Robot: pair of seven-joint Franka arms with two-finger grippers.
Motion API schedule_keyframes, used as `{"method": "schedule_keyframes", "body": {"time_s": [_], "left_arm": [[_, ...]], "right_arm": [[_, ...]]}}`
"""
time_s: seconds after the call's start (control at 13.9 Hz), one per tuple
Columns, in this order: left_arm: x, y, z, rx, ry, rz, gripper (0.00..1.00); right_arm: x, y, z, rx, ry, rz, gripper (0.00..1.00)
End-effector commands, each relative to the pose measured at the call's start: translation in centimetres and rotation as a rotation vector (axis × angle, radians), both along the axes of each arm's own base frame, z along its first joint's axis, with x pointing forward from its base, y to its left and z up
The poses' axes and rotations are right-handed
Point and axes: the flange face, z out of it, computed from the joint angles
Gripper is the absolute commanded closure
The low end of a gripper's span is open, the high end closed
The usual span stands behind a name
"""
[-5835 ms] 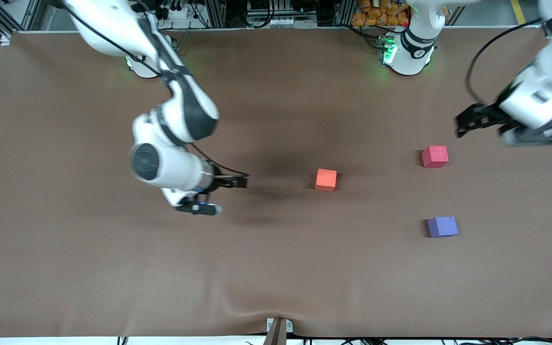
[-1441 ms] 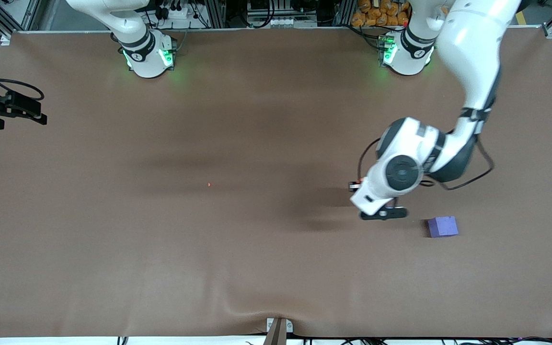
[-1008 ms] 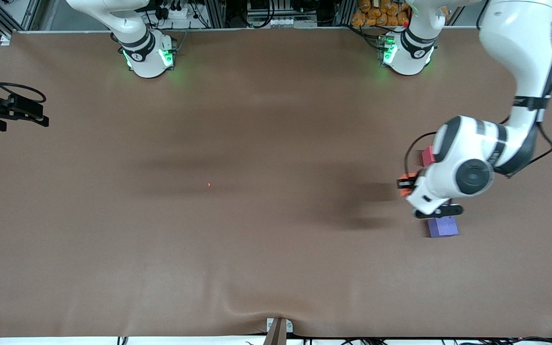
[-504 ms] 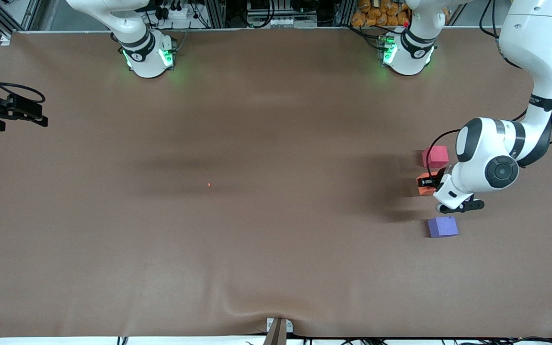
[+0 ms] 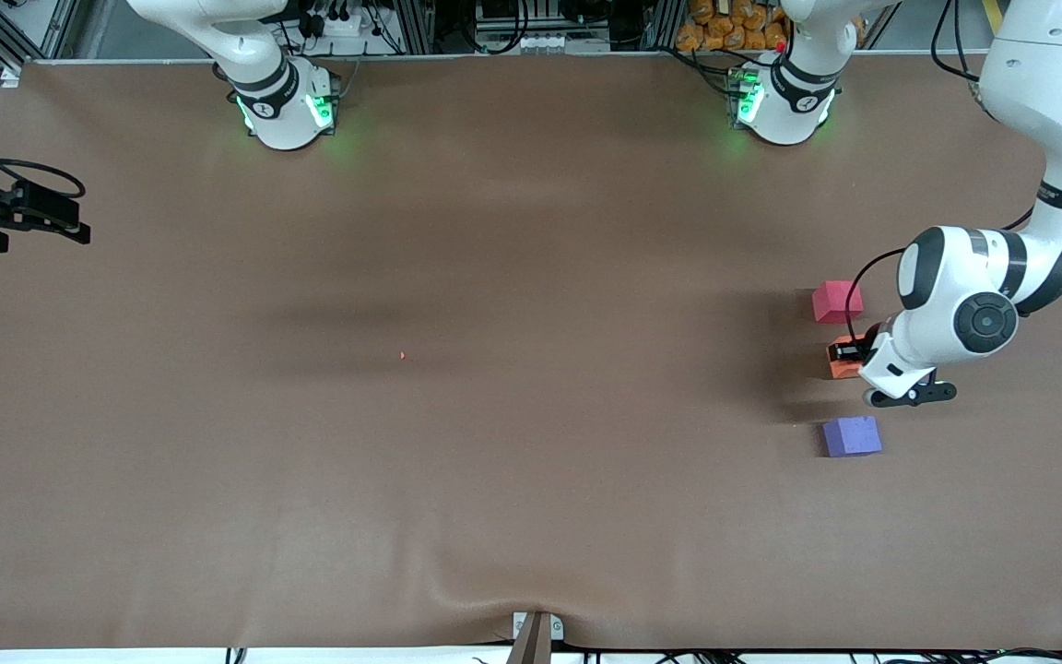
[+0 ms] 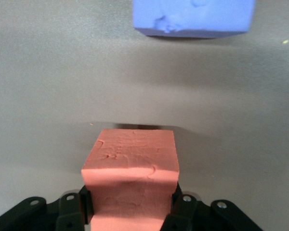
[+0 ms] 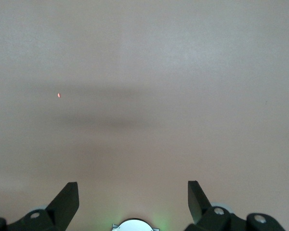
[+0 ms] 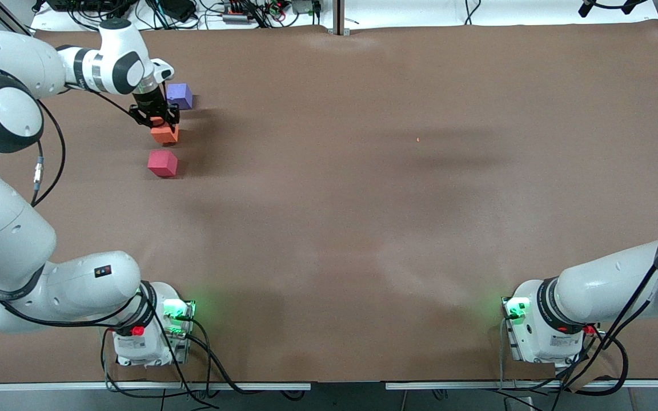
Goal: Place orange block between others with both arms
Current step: 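Lower the orange cube onto the table between the pink and blue cubes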
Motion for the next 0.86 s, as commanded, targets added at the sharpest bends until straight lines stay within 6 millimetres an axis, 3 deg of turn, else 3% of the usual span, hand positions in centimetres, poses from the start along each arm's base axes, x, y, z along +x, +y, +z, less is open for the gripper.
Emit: {"method": "schedule_keyframes", "body": {"time_s": [0.0,0.22,0.79], "left_arm": [[0.3,-0.1,-0.7,-0.007,-0.024,-0.032,0.94],[0.4,-0.6,-1.0,-0.013,-0.034,-0.041,0.91],[1.1,-0.7,-1.9,-0.036,-0.03,-0.089,0.68]], "right_arm": [[-0.4,-0.3,0.6,-0.018,-0.007,0.004,0.0],[-0.3,-0.2,0.5,-0.018,-0.005,0.005,0.0],[-0.4,-0.2,0.6,-0.016,-0.007,0.005,0.0]]}}
